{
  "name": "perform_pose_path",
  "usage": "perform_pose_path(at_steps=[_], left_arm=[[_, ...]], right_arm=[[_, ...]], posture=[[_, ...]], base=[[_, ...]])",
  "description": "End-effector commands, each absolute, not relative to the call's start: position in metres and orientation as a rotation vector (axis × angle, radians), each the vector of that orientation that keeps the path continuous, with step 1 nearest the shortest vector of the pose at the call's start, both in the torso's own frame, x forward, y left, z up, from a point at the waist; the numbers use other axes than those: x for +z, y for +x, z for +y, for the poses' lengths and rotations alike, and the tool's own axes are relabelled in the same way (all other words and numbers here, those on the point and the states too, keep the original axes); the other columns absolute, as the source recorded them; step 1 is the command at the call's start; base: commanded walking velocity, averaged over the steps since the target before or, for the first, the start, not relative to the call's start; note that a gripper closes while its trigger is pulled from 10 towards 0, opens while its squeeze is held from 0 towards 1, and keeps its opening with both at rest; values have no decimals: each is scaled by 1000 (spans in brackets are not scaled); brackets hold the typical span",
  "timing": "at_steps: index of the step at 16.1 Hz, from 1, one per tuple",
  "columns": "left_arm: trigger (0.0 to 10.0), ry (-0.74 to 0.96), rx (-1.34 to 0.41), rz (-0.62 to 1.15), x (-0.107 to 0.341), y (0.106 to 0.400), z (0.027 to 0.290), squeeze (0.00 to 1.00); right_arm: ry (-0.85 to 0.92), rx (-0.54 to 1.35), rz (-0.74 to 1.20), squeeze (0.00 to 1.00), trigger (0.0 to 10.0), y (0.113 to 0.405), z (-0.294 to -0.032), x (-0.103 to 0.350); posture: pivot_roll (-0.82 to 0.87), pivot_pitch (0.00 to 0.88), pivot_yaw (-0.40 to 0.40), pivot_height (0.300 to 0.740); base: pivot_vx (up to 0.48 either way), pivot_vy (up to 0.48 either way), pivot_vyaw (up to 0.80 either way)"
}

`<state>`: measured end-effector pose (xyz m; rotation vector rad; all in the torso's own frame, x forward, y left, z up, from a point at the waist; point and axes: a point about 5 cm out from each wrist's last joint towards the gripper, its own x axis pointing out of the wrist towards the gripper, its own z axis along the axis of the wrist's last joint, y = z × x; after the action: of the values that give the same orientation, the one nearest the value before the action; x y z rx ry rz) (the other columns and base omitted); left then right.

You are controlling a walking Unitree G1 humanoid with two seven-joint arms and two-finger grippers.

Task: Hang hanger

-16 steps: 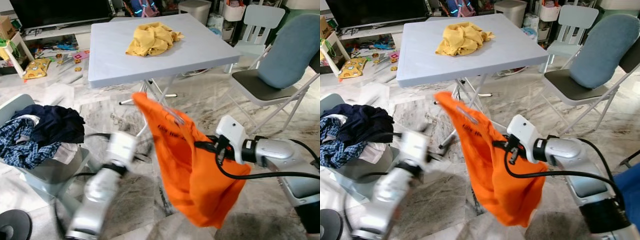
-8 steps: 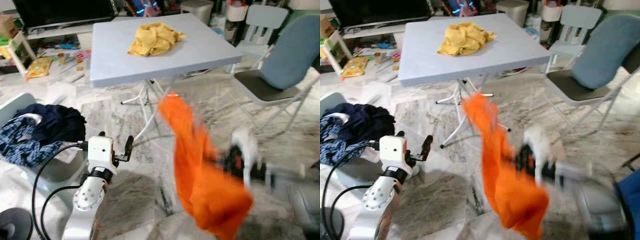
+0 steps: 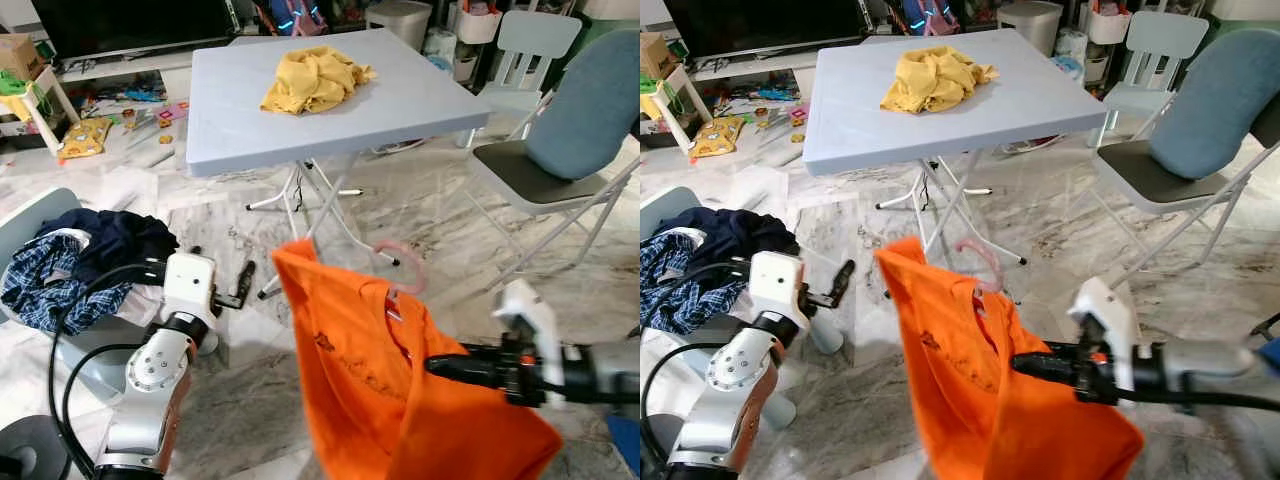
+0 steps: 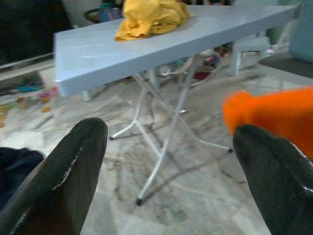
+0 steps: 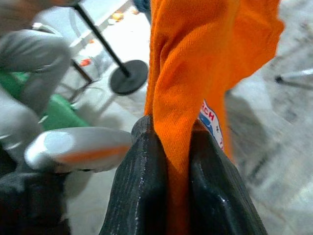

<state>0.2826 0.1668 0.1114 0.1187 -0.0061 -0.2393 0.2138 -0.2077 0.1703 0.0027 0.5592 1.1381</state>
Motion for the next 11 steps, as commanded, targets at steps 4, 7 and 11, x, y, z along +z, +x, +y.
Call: perform_pose_path(at_steps=[4, 7, 11], left_arm=[[10000, 93, -390, -15, 112, 280, 153, 0], [10000, 61, -503, -23, 113, 276, 142, 0], [0, 52, -552, -27, 112, 275, 139, 0]], right_arm=[[19, 1306, 496, 0, 10000, 204, -208, 194], [19, 1339, 492, 0, 10000, 203, -210, 196], [30, 1392, 478, 0, 10000, 196, -205, 199]], posture=[[-157, 26, 41, 740], [-157, 28, 42, 740], [-160, 31, 43, 740]], base=[[0, 0, 0], [0, 0, 0], [0, 0, 0]])
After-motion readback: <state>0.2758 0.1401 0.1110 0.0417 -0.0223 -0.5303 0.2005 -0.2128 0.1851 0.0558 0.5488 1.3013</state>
